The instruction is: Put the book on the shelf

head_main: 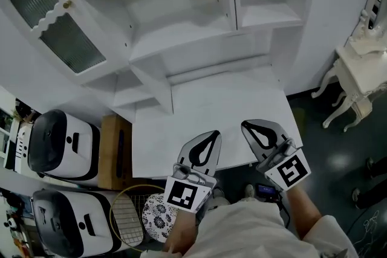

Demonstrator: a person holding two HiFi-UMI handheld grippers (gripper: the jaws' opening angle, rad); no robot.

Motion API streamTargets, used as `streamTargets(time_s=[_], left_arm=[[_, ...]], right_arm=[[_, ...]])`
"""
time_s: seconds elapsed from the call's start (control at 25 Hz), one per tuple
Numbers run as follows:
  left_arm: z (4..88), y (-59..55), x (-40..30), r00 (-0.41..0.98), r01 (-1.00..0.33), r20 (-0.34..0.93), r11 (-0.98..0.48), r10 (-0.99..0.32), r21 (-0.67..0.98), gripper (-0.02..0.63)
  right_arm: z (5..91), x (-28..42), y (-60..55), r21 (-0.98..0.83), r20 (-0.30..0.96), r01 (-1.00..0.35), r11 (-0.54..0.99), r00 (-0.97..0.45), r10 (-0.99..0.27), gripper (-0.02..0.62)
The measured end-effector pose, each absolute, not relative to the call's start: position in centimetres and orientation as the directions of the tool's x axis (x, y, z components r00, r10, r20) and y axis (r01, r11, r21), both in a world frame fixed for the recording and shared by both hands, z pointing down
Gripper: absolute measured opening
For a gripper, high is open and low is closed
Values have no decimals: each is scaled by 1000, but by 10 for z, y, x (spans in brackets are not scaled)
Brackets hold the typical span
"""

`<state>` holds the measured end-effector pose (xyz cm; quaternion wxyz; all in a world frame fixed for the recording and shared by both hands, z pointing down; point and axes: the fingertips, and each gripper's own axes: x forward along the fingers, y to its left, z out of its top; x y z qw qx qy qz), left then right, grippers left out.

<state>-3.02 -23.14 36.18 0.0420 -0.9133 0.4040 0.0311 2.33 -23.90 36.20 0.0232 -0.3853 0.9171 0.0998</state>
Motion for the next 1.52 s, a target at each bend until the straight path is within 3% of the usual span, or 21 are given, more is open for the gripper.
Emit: streamTargets(time_s=[0.6,0.88,1.52], left_arm=[[425,-178,-12,615,-789,-22,-615,-789,1,3],[423,-144,-39,599,-801,-46,-599,-799,-10,3],[456,-32,-79,691,-717,-51,-693,-721,70,3]], right_arm=[[418,29,-196,61,-55,-602,796,-798,-600,18],[433,6,-159,60,40,-605,794,-793,-608,18],[457,-53,-22,18,102,-651,758,-753,-650,17]])
